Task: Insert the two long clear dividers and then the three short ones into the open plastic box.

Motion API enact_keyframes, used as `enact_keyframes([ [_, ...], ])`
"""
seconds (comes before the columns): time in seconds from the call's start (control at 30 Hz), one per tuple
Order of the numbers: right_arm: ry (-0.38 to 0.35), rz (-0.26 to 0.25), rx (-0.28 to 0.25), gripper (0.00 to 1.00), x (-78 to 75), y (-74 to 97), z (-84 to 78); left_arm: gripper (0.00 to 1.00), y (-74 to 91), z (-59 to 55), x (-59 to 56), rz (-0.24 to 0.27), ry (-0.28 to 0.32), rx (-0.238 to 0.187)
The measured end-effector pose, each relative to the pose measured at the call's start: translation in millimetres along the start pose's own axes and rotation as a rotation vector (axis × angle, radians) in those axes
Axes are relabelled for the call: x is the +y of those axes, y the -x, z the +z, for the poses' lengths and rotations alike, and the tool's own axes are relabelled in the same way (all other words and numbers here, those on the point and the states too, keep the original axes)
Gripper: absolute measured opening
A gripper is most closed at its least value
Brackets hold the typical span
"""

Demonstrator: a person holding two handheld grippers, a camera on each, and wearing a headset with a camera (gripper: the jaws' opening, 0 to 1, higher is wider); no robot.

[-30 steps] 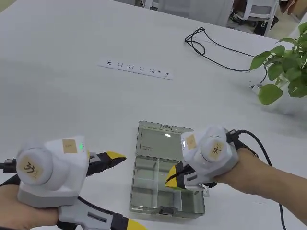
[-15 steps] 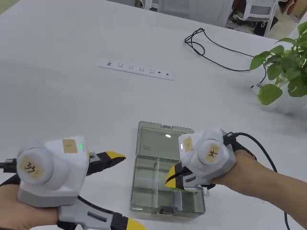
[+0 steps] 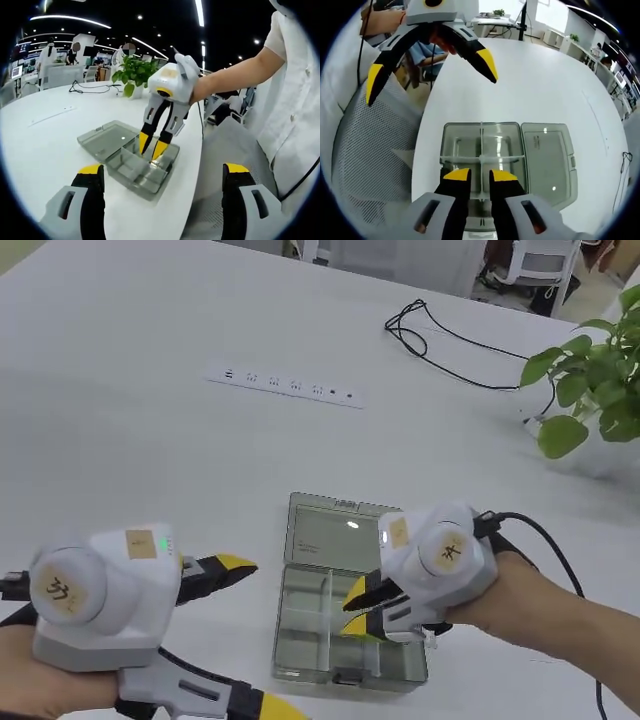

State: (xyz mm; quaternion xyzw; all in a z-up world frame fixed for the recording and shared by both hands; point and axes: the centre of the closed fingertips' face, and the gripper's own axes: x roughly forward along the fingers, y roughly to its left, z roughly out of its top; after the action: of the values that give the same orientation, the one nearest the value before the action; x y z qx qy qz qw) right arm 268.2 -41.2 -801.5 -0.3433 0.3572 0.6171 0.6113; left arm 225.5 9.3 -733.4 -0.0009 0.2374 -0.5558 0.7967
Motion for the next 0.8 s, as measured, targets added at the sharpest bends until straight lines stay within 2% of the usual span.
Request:
enact_keyframes([
  [0.4, -0.059, -0.035, -0.065, 0.28, -6.4, 18.4, 7.2, 1.0, 2.5, -2.6, 2.4, 0.02, -0.011, 0.018],
  [0.8, -0.092, -0.061, -0.101, 0.41, -8.5, 38.0, 0.9, 1.0, 5.6, -3.6, 4.5, 0.037, -0.025, 0.036],
])
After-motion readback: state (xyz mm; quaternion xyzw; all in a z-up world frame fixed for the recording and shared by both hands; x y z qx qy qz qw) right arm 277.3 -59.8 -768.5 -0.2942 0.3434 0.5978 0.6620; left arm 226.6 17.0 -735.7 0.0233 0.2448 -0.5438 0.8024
